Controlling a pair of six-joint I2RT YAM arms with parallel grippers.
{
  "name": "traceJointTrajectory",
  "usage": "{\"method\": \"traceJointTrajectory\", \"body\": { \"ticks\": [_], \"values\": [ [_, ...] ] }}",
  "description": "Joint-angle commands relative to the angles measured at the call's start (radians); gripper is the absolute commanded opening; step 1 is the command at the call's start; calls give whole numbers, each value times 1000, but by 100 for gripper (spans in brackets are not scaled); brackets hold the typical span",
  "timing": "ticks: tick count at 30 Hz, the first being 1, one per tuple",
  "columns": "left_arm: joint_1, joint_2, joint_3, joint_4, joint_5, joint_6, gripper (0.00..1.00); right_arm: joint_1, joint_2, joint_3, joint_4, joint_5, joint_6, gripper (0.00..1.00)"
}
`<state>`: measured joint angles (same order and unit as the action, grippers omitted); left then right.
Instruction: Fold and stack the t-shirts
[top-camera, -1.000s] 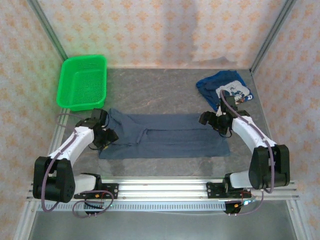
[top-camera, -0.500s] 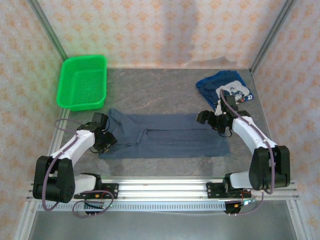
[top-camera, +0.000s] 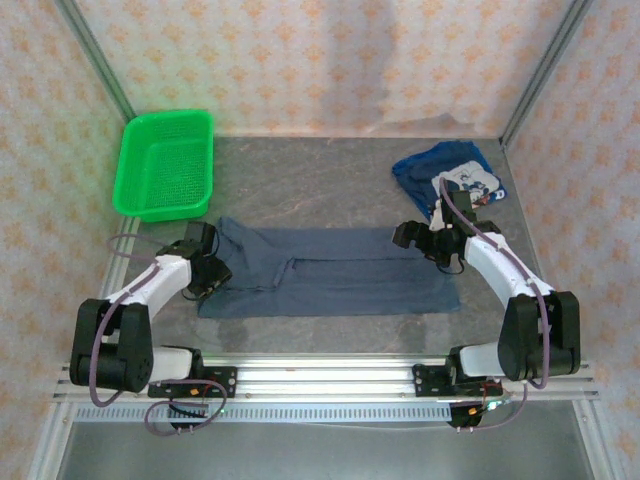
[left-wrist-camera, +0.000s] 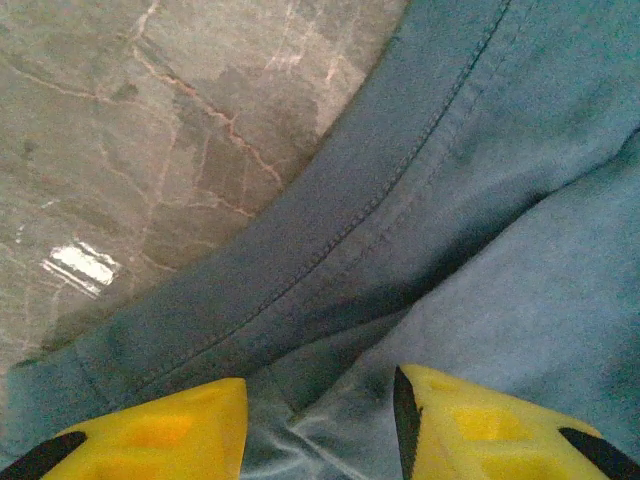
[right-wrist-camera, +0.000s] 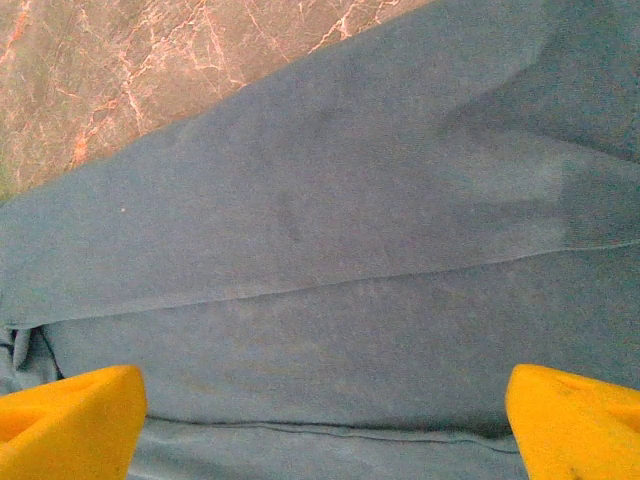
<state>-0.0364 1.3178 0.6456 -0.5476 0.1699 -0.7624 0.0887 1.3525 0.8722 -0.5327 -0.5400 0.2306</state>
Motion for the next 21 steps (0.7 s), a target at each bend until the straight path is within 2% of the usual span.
{"method": "traceJointTrajectory", "body": {
  "ticks": [1,13,21],
  "values": [
    [10,12,25,37,-46,-7,43,0,-20,-8,14,-4,-8,93],
    [12,43,23,77,-22,-8,37,0,-10,-14,22,-7,-6,93],
    [14,-8,13,42,-21,9,25,0,-9,-11,23,-8,-5,93]
  ]
}}
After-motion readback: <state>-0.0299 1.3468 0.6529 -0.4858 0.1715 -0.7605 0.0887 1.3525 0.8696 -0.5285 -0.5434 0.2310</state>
